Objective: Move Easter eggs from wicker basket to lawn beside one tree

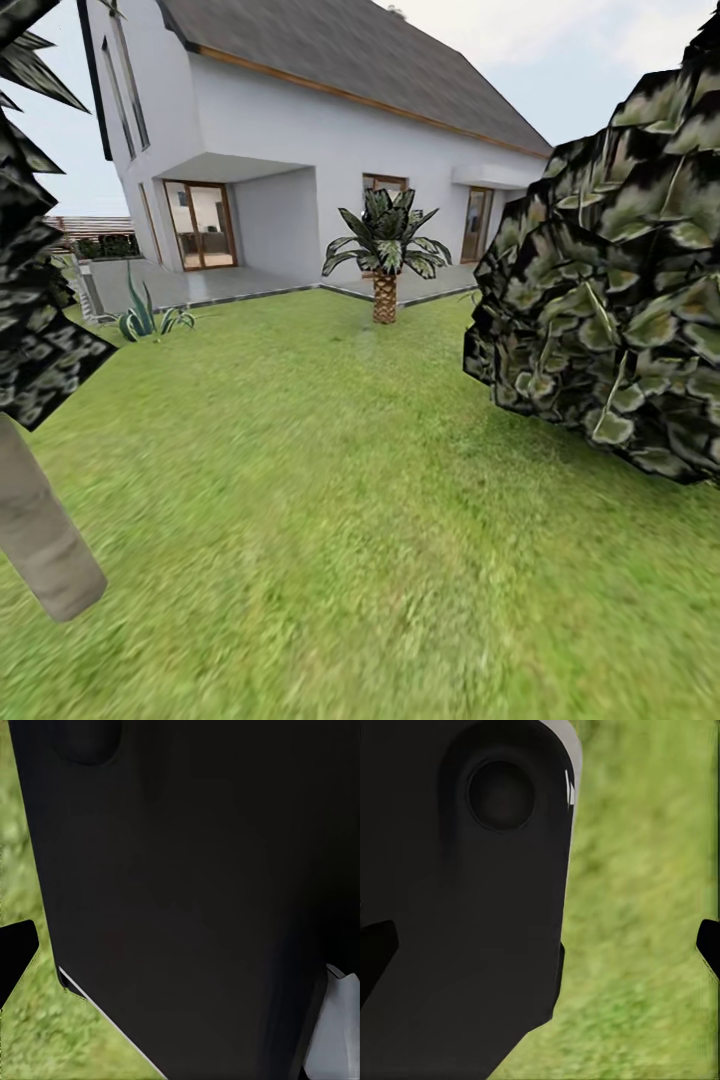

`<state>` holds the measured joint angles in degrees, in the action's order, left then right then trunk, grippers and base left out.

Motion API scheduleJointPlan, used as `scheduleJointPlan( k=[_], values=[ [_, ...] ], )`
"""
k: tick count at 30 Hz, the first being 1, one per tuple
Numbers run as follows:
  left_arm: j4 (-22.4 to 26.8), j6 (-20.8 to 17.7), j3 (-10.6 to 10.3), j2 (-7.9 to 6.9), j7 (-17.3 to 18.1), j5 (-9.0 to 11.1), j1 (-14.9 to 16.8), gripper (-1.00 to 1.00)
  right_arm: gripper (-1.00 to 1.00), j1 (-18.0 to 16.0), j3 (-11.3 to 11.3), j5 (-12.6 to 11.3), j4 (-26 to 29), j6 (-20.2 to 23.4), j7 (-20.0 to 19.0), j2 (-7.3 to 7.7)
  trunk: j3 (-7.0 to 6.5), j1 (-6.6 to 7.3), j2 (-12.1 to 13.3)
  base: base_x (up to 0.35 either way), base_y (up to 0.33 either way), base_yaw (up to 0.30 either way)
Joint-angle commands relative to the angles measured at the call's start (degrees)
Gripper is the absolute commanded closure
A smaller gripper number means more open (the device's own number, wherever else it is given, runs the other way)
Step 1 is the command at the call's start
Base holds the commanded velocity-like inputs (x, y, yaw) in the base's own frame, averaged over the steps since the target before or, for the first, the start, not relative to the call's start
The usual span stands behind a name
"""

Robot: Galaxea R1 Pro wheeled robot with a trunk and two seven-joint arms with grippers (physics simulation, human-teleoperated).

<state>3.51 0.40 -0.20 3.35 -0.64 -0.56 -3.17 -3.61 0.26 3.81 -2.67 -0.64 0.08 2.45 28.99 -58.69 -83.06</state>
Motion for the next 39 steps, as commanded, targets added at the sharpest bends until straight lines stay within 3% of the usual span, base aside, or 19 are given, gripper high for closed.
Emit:
scheduleJointPlan(
  k=[1,39],
  values=[
    [0.1,0.0,0.0,0.03,-0.1,-0.1,0.0,-1.0,-1.0,-0.1,0.0,0.4,-0.1,-0.1,0.0,0.01,0.04,-0.03,0.0,0.333,0.0,0.013],
    [-0.1,0.0,-0.1,0.17,-0.1,-0.1,0.0,-1.0,-1.0,-0.1,0.0,0.3,-0.1,-0.1,0.0,-0.08,0.04,-0.03,0.0,0.333,0.0,0.024]
  ],
)
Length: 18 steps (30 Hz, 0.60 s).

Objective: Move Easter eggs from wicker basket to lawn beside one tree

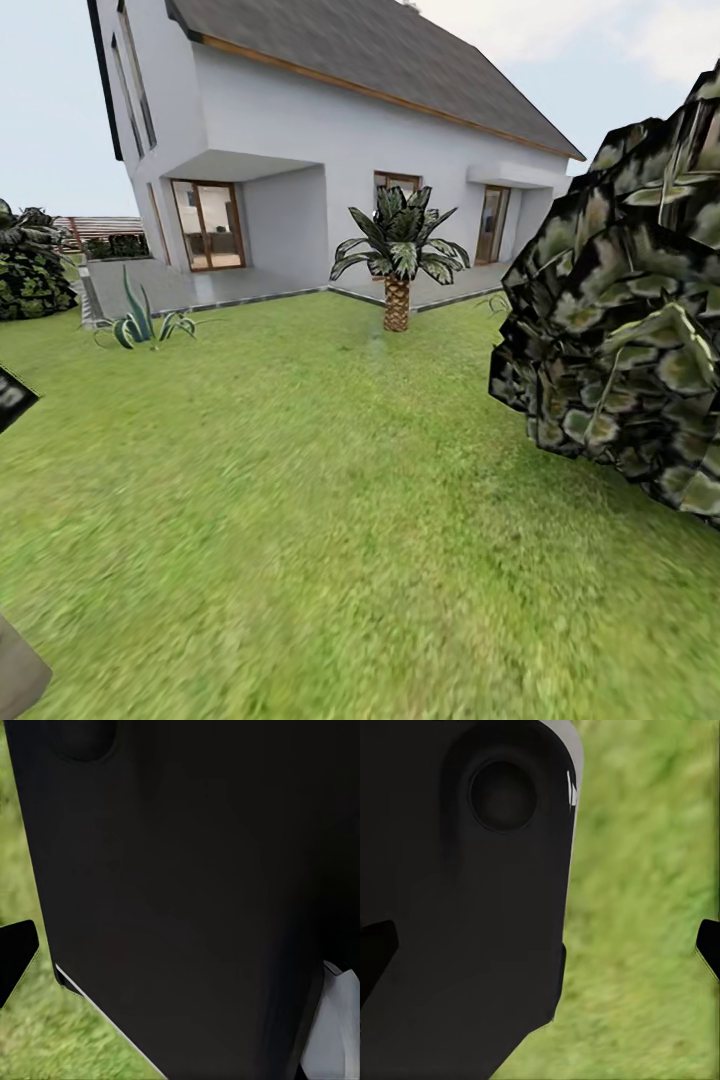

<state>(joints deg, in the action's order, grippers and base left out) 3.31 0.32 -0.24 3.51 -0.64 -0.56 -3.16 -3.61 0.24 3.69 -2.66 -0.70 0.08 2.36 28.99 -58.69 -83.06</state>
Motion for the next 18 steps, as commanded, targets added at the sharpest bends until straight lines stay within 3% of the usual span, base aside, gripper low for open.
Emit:
scheduleJointPlan(
  k=[1,18],
  values=[
    [0.1,0.0,0.0,0.01,-0.1,-0.1,-0.1,-1.0,-1.0,-0.1,0.0,0.4,-0.1,-0.1,0.0,0.01,0.04,-0.03,0.0,0.333,0.0,0.0],
    [0.2,0.0,0.1,0.01,-0.1,0.0,-0.1,-1.0,-1.0,-0.1,0.0,0.5,-0.1,0.0,-0.1,-0.1,0.04,-0.03,0.0,0.333,0.0,0.0]
  ],
)
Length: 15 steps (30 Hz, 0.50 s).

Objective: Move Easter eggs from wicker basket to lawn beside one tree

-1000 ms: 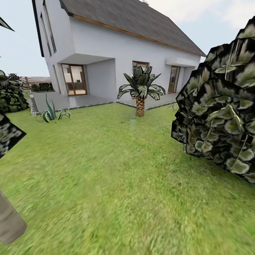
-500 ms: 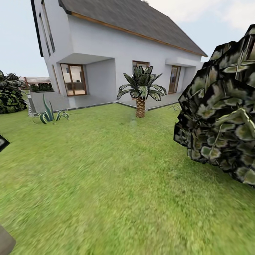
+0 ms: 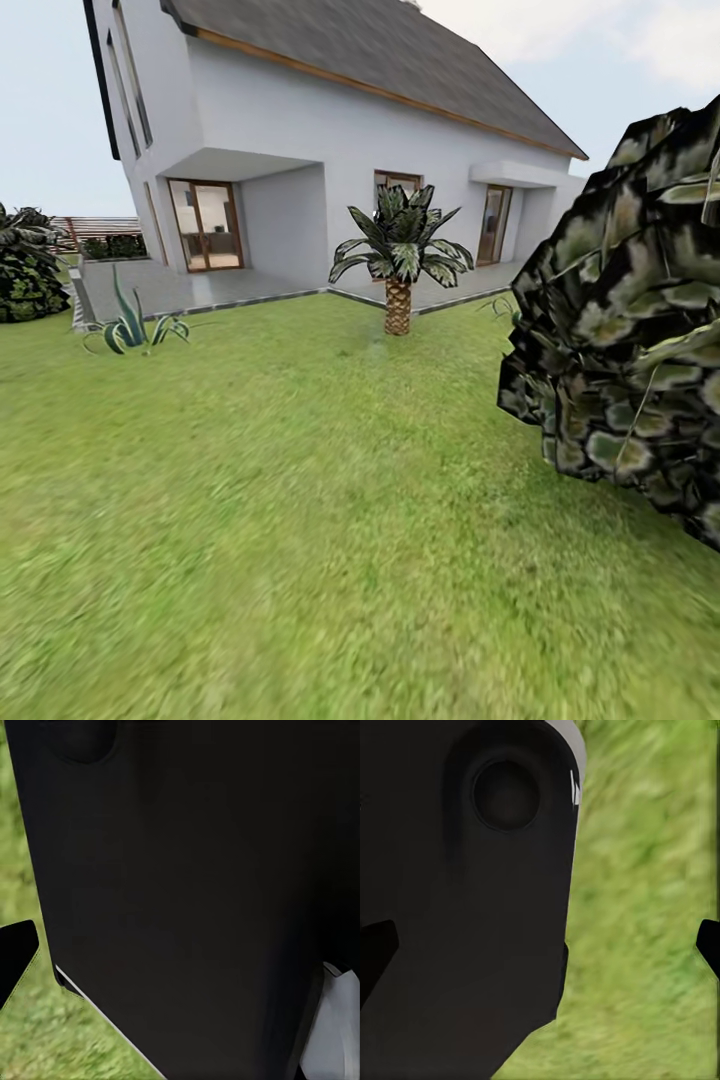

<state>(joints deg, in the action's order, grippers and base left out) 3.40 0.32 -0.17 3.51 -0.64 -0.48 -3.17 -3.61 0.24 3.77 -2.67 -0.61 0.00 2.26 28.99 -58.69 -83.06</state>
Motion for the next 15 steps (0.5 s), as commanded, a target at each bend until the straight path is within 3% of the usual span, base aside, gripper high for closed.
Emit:
scheduleJointPlan(
  k=[1,15],
  values=[
    [0.1,0.0,0.0,0.01,-0.1,-0.1,0.0,-1.0,-1.0,-0.1,0.1,0.6,-0.1,-0.1,0.0,-0.03,0.04,-0.03,0.0,0.333,0.0,0.0],
    [0.1,0.0,0.0,0.01,-0.1,-0.1,-0.1,-1.0,-1.0,-0.1,0.1,0.6,-0.1,-0.1,0.0,-0.08,0.04,-0.03,0.0,0.333,0.0,0.0]
  ],
)
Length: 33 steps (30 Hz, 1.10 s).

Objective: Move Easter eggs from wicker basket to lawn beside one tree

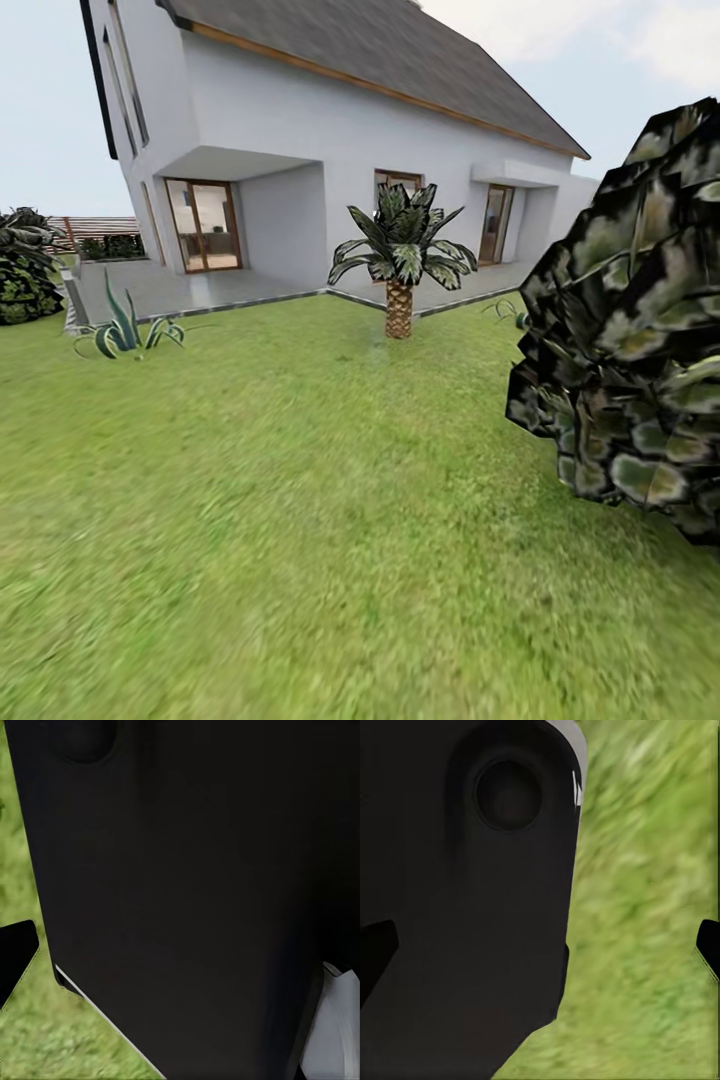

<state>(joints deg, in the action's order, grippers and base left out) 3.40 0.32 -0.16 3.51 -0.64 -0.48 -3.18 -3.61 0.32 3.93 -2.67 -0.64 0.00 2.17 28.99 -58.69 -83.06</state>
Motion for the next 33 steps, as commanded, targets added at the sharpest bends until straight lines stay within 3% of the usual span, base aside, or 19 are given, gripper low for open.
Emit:
scheduleJointPlan(
  k=[1,9,33],
  values=[
    [0.1,0.0,0.0,0.01,-0.1,-0.1,0.0,-1.0,-1.0,-0.1,0.0,0.4,-0.1,-0.1,0.0,0.0,0.04,-0.03,0.0,0.333,0.0,0.0],
    [0.2,0.0,0.0,0.01,-0.1,-0.1,0.0,-1.0,-1.0,-0.1,0.1,0.5,-0.1,-0.1,0.0,-0.06,0.04,-0.03,0.0,0.333,0.0,0.011],
    [0.1,0.0,0.0,0.01,-0.1,-0.1,0.0,-1.0,-1.0,-0.1,0.1,0.6,-0.1,-0.2,0.1,-0.06,0.04,-0.03,0.0,0.333,0.0,0.16]
  ],
)
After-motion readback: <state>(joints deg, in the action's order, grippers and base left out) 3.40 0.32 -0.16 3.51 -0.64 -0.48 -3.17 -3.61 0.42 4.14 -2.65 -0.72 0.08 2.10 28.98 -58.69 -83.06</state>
